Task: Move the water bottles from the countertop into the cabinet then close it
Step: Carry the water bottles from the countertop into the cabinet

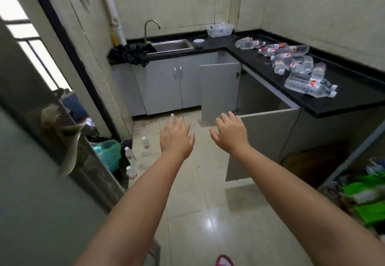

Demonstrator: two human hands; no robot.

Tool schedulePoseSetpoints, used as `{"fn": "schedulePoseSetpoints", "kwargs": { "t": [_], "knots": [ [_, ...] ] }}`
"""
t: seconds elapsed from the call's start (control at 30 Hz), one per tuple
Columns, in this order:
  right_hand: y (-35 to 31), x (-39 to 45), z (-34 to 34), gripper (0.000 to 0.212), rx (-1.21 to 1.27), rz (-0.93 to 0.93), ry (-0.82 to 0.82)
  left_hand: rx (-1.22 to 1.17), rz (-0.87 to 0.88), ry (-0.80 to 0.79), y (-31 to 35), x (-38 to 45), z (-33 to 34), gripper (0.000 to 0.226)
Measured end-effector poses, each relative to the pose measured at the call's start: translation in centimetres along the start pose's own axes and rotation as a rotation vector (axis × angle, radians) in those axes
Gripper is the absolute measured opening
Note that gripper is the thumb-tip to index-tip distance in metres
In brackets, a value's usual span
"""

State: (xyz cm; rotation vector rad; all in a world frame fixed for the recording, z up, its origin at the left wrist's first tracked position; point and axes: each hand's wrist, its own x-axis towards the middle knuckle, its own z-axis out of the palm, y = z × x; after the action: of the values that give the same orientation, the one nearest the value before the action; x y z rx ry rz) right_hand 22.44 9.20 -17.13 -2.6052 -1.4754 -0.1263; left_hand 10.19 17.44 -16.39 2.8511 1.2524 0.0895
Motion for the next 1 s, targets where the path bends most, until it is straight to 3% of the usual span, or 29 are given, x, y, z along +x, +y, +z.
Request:
{"fn": "schedulePoseSetpoints", "kwargs": {
  "t": [0.2,0.47,0.73,0.9,1.0],
  "knots": [
    [1.7,11.8,4.5,0.05,0.053,-0.035,-0.09,-0.007,-0.086,-0.147,-0.5,11.9,2.4,0.051],
    [1.9,26.5,10.8,0.048,0.012,-0.017,-0.149,-0.015,-0.106,-0.161,-4.5,27.2,5.7,0.05],
    [5.5,41.9,14.1,0.049,0.005,0.212,-0.123,0.02,0.115,-0.191,-7.1,46.7,7.5,0.047],
    [11.1,47.5,14.6,0.036,-0.037,0.422,-0.034,-0.008,0.323,-0.192,-2.2,57.8,7.9,0.048],
    [15.9,49.7,14.5,0.045,-0.049,0.573,0.02,-0.019,0.488,-0.19,2.9,63.1,8.2,0.049]
  ]
}}
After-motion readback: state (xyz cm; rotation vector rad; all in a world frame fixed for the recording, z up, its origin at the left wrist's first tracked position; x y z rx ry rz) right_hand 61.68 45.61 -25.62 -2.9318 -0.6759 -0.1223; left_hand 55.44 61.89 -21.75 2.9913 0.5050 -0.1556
